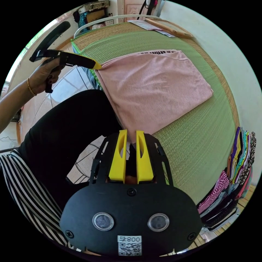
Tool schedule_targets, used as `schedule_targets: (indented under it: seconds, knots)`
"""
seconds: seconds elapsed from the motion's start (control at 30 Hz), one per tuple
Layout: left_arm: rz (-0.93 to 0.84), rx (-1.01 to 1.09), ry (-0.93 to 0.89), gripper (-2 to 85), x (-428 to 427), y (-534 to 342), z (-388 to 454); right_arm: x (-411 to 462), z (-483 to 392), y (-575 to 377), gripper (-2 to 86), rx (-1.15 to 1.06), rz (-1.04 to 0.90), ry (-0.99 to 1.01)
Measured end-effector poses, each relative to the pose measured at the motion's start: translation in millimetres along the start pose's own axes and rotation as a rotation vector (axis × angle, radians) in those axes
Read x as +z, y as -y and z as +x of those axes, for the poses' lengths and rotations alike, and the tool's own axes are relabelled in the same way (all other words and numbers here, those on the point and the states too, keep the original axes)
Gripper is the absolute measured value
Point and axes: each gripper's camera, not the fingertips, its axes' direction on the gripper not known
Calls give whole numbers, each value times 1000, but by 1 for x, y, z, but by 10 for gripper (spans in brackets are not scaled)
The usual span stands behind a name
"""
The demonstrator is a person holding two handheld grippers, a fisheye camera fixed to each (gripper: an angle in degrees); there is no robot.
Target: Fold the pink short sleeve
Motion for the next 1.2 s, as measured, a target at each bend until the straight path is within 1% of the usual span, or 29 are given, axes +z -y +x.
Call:
schedule_targets:
  seconds: [0.1, 0.37, 0.5, 0.53, 0.63, 0.7, 0.8, 0.87, 0.93, 1.0, 1.1, 1.2]
  knots:
    - [-38, -18, -1, 3, -2, 9, 1, 14, -9, -3, 27, -5, -22, -18]
    - [23, -34, -25, 1, -61, 4, 19, 17, -12, -35, 5, -3, 54, 1]
    - [-63, -98, 2, 1, -53, 1, 15, 52, -7, -41, 5, 2, 13, 42]
    - [-52, -111, -21, 1, -58, 0, 17, 60, -5, -42, 5, 5, 5, 60]
    - [16, -69, -52, 1, -80, 5, 40, 65, -1, -47, 4, 31, 31, 106]
    - [32, -27, -55, 2, -87, 13, 58, 68, -1, -52, 4, 38, 50, 135]
    - [22, 17, -62, 3, -84, 32, 85, 86, 0, -59, 2, 51, 52, 231]
    - [-20, 22, -43, 3, -73, 43, 95, 102, 5, -68, 2, 97, 55, 289]
    - [-104, 29, 38, 2, -56, 51, 104, 109, 12, -76, 2, 142, 86, 331]
    - [-90, 16, 21, 2, -63, 54, 112, 113, 21, -83, 1, 187, 120, 350]
    - [-85, 78, 142, 2, -74, 58, 144, 121, 34, -91, 1, 241, 175, 343]
    - [-135, 151, 248, 3, -62, 64, 174, 148, 41, -87, 0, 272, 155, 317]
